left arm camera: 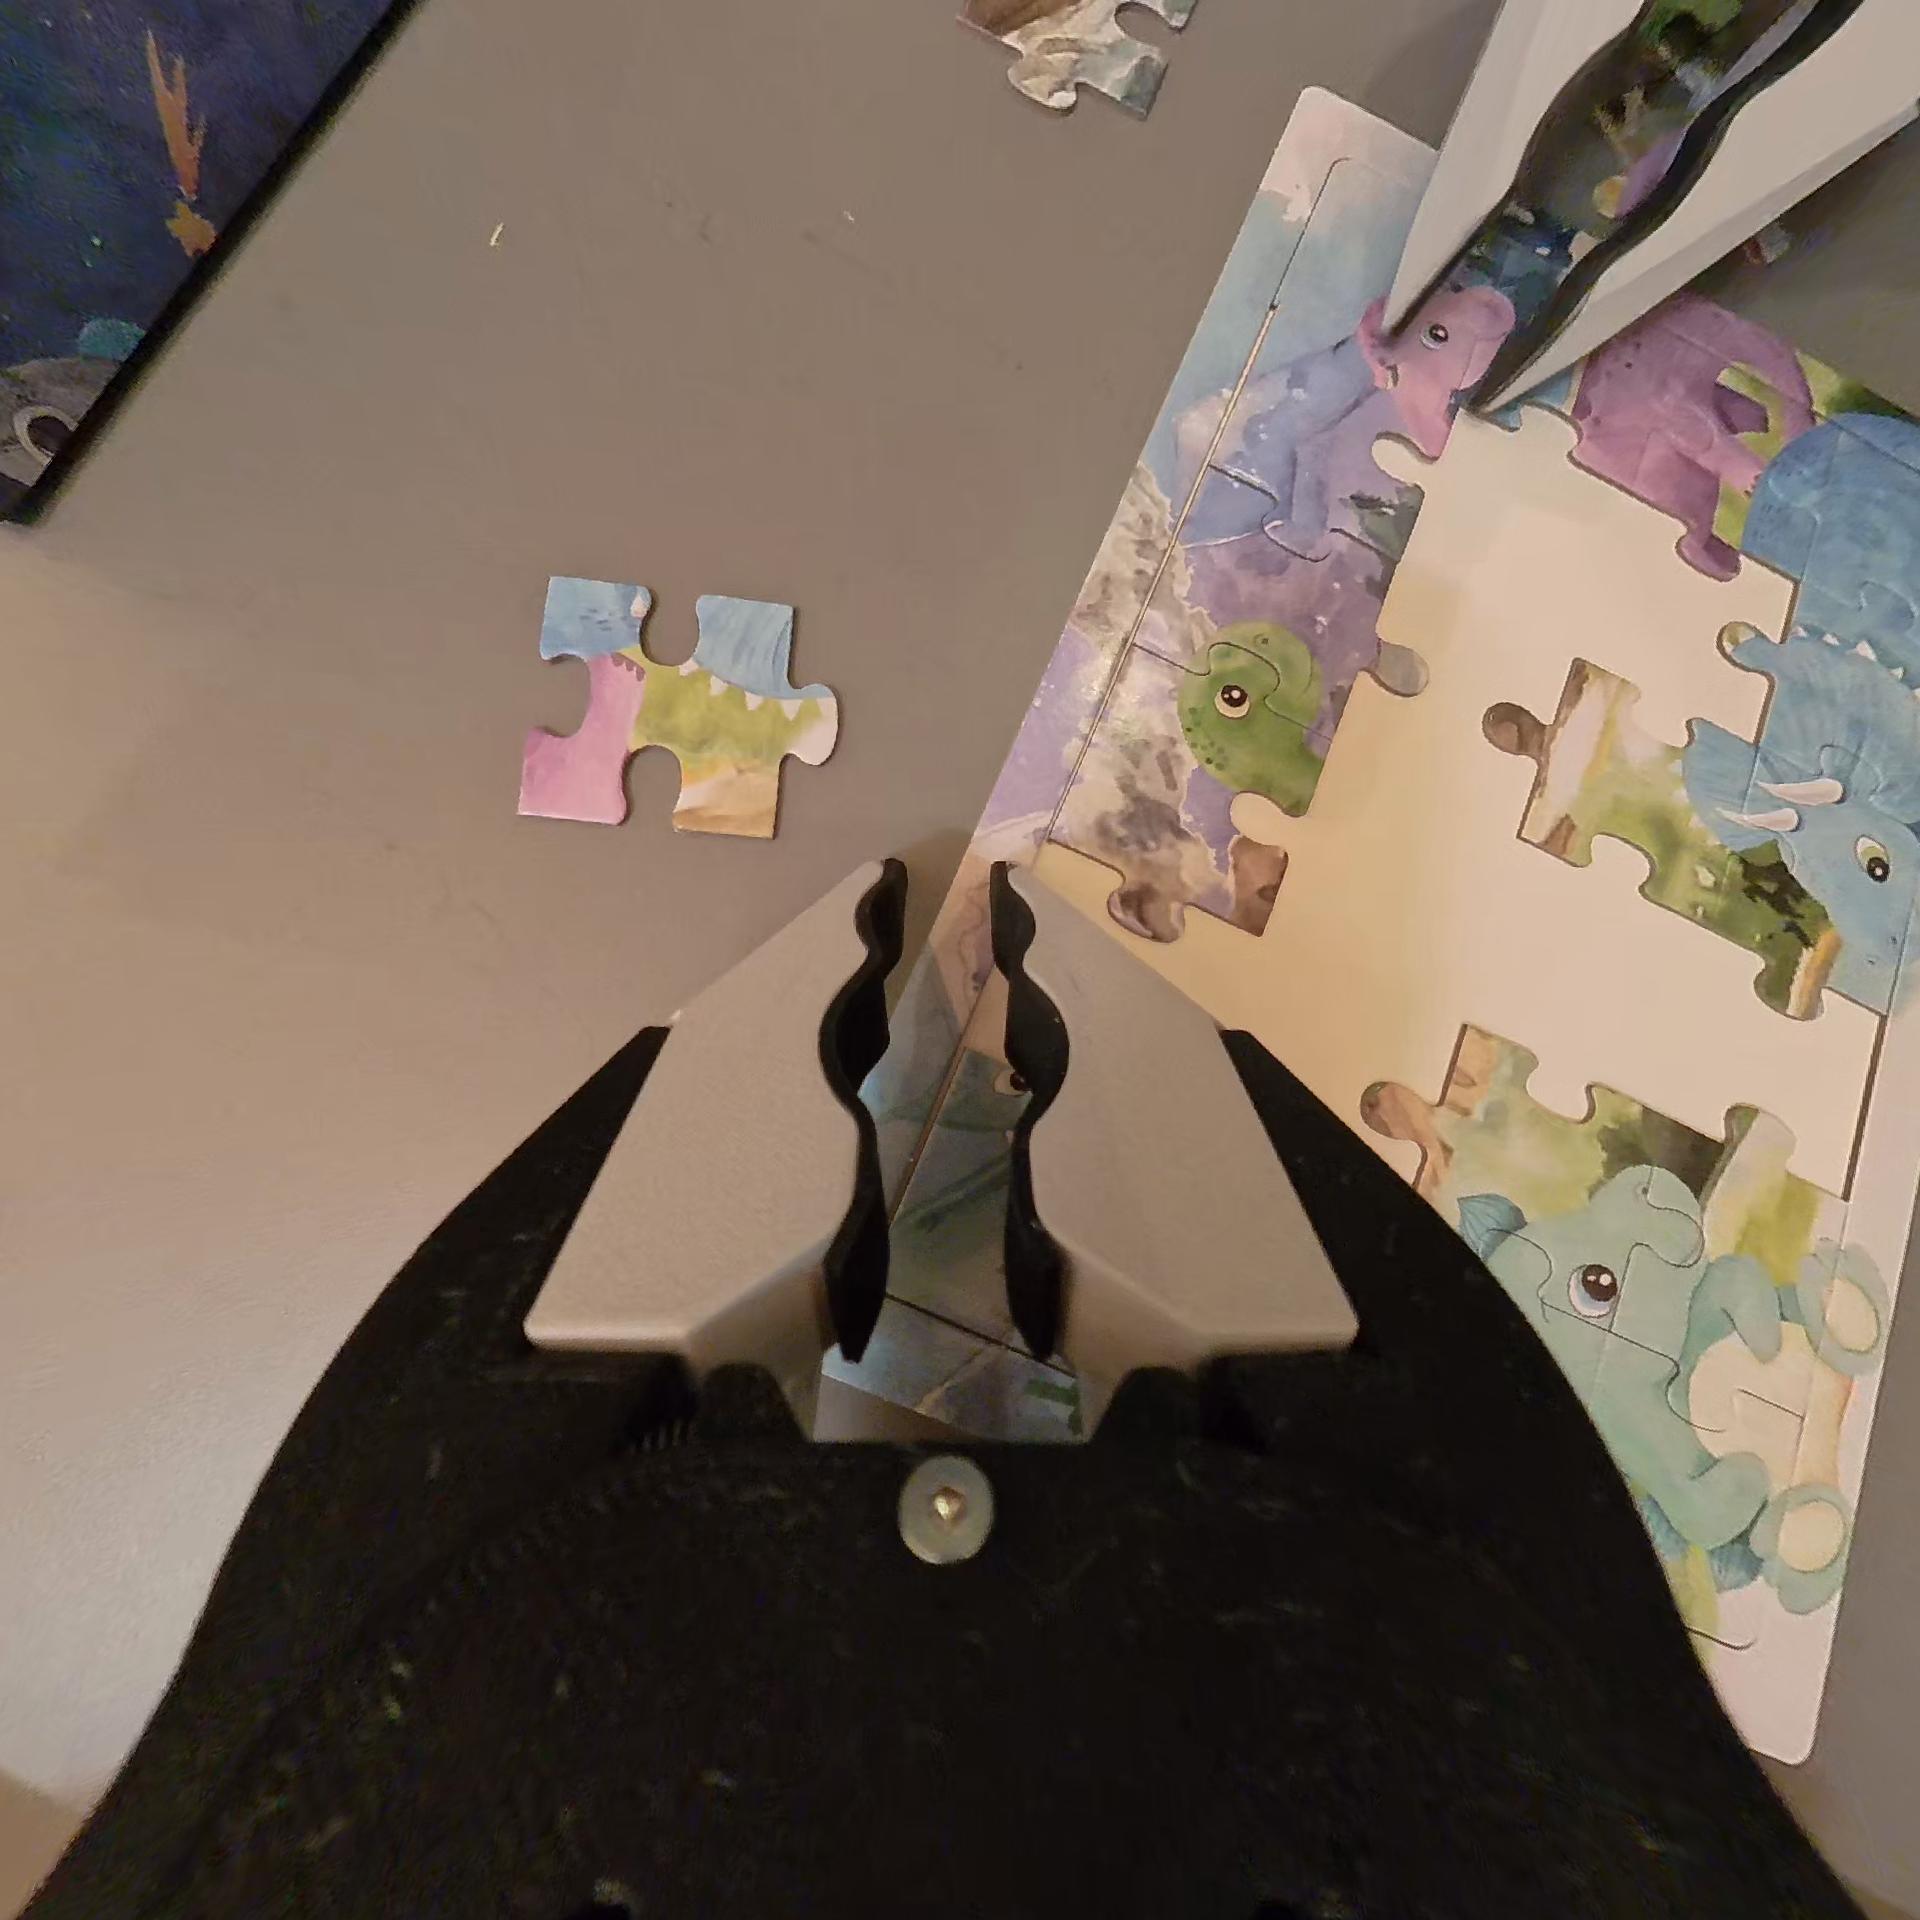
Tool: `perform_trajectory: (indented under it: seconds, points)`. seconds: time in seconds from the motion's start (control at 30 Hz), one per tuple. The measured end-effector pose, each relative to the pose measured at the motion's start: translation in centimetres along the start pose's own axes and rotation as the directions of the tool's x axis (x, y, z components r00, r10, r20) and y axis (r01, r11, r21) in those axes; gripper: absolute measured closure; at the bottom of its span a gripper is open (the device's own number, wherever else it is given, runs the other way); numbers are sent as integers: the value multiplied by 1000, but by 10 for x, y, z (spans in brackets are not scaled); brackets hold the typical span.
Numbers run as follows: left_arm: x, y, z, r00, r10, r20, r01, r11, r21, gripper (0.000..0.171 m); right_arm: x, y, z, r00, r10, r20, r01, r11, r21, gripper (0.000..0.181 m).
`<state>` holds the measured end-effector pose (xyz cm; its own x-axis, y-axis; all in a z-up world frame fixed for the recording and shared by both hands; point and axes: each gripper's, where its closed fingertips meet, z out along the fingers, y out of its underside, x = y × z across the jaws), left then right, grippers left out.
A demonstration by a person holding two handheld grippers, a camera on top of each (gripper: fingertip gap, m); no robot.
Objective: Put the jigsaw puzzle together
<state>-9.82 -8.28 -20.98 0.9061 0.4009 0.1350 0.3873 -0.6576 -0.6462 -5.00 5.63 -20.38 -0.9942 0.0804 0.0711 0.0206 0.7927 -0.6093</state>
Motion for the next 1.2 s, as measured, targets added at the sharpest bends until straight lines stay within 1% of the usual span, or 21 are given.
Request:
perform_trajectory:
  seconds: [0.17,0.27,0.5,0.7,0.87,0.93,1.0,1.1,1.2]
  points:
    - [0,0,0,1000,0,1,0,1000,0,157,-5,-5,0,1000,-12,19,11,1000,23,164]
    - [0,0,0,1000,1,1,-1,1000,0,157,-4,-2,5,1000,-13,9,13,1000,-1,170]
    - [0,0,0,1000,5,6,-5,1000,-3,157,-3,-3,6,1000,-12,6,12,1000,0,169]
    - [0,-3,-1,999,28,30,-28,1000,5,154,-2,-12,2,1000,-17,-7,17,999,46,167]
    - [4,-13,-8,999,44,27,-45,998,54,155,-6,-6,9,1000,-22,11,22,1000,8,167]
    - [9,-17,-11,999,54,-1,-54,995,79,155,-7,-6,9,1000,-20,15,20,1000,8,169]
    - [22,-17,-12,994,80,-70,-74,994,86,154,-6,-6,8,1000,-20,13,19,1000,8,169]
    - [38,-11,-7,982,126,-143,-120,992,49,151,-6,-5,8,1000,-16,15,16,1000,7,169]
    - [45,-3,-1,975,153,-160,-155,988,0,152,-4,-3,6,1000,-16,7,16,1000,0,172]
